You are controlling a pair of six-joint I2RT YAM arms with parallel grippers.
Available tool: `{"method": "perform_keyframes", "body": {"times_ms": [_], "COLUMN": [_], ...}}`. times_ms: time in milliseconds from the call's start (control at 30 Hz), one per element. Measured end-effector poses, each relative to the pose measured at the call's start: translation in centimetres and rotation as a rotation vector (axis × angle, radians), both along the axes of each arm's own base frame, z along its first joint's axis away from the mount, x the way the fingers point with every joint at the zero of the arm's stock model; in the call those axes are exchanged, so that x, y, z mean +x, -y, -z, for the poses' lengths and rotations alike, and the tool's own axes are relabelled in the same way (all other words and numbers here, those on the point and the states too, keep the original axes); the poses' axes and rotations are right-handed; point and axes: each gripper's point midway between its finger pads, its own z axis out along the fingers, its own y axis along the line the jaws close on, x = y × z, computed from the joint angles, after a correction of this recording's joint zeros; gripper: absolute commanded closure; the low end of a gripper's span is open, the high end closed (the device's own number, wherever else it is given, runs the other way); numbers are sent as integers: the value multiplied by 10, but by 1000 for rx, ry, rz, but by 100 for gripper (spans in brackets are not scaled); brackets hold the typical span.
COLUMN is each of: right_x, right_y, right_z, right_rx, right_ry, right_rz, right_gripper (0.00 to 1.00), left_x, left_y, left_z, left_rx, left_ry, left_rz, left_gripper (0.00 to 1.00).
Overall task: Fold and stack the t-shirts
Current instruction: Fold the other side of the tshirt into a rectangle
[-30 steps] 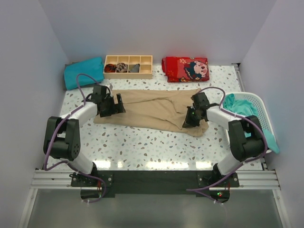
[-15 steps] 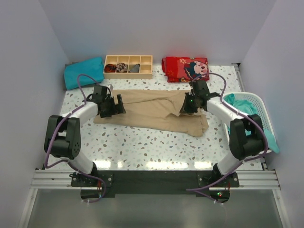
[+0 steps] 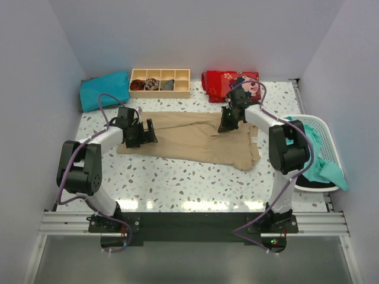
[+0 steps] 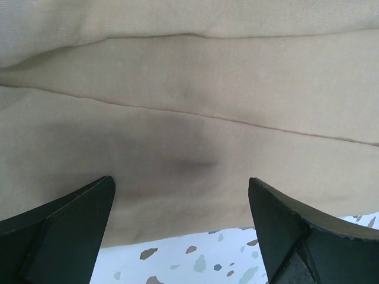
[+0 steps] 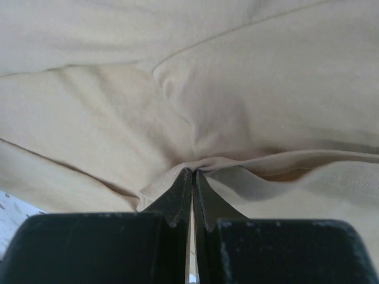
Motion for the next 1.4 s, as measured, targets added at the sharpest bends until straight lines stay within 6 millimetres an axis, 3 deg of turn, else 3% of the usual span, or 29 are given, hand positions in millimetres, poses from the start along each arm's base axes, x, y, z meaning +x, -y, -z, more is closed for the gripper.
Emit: {"method": "perform_keyframes", "body": {"times_ms": [333, 367, 400, 600, 767, 933, 1033, 1200, 1400], "right_x": [22, 23, 24, 32, -1, -30, -42, -80, -106], "right_y": [-12, -13, -15, -18, 19, 69, 95, 125, 130], "right_z": [-20, -22, -24, -21, -10, -47, -57, -25, -3], "right_rx": [-4, -4, -3, -38, -191, -320, -335, -369, -364], "right_ry": [54, 57, 59, 63, 34, 109, 132, 34, -38], "right_rz": [-21, -22, -25, -38, 29, 140, 207, 259, 248], "right_gripper": [98, 90, 64, 44, 35, 34, 34, 34, 36], "left_x": [1, 2, 2, 5, 6, 5, 10, 21, 17], "left_y": [1, 1, 2, 5, 7, 20, 36, 59, 70], "left_z": [1, 1, 1, 1, 0, -3, -11, -18, -8], "left_rx": [-4, -6, -7, -22, -27, -39, -55, -73, -84], "left_ry": [1, 3, 4, 14, 21, 30, 52, 93, 68], "left_rz": [3, 3, 4, 13, 20, 52, 93, 147, 178], "left_gripper": [0, 0, 0, 0, 0, 0, 0, 0, 0]}}
